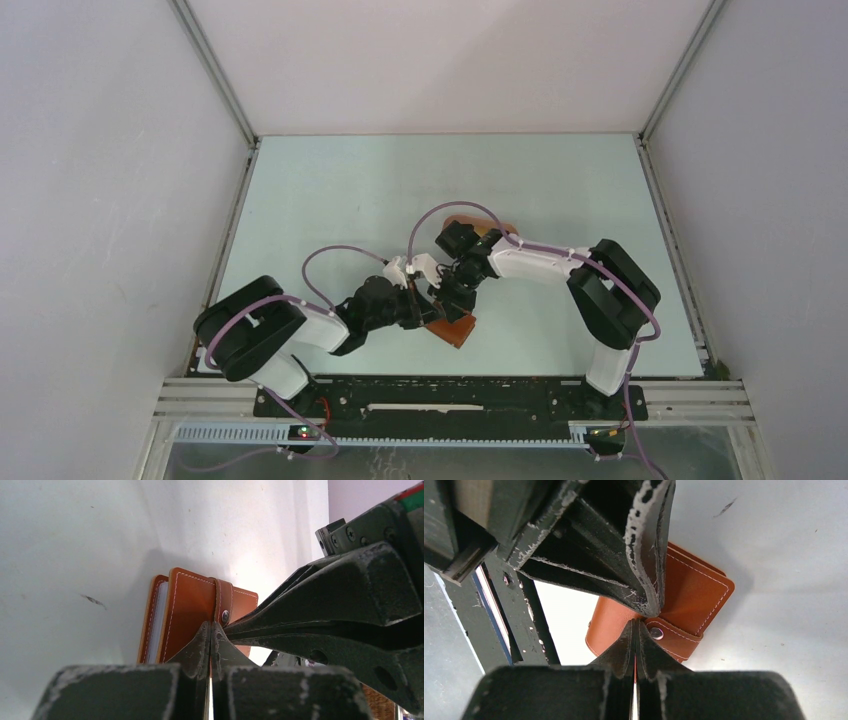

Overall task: Put the credit cards into the card holder
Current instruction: Close the card holder at the center of the board.

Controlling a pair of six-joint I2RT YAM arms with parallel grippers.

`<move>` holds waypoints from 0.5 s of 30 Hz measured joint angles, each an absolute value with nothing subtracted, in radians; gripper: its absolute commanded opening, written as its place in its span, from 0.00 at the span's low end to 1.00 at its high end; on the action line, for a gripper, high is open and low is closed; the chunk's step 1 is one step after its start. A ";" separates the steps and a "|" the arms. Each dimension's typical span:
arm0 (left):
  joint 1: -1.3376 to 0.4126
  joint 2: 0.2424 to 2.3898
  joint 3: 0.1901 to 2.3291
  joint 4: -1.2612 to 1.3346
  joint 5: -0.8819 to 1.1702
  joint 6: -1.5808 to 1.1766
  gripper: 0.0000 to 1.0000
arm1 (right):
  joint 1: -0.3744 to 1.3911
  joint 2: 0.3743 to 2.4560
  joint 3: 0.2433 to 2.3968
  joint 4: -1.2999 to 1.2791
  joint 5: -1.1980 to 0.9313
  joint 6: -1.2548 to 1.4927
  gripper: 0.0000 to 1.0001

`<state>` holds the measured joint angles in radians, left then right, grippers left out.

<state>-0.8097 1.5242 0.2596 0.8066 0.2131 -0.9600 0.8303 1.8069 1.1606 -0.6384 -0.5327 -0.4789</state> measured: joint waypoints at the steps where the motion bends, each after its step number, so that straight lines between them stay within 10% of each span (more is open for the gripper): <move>1: -0.810 1.524 0.260 0.806 0.213 -0.960 0.00 | 0.828 1.807 1.161 -0.638 -0.535 -0.477 0.07; 15: -0.810 1.456 0.247 0.732 0.211 -0.958 0.15 | 0.804 1.765 1.159 -0.674 -0.639 -0.499 0.54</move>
<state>-0.8097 1.4563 0.2466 0.7319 0.2108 -0.9577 0.8036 1.7645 1.1587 -0.6739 -0.6388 -0.4988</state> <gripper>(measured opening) 0.105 0.511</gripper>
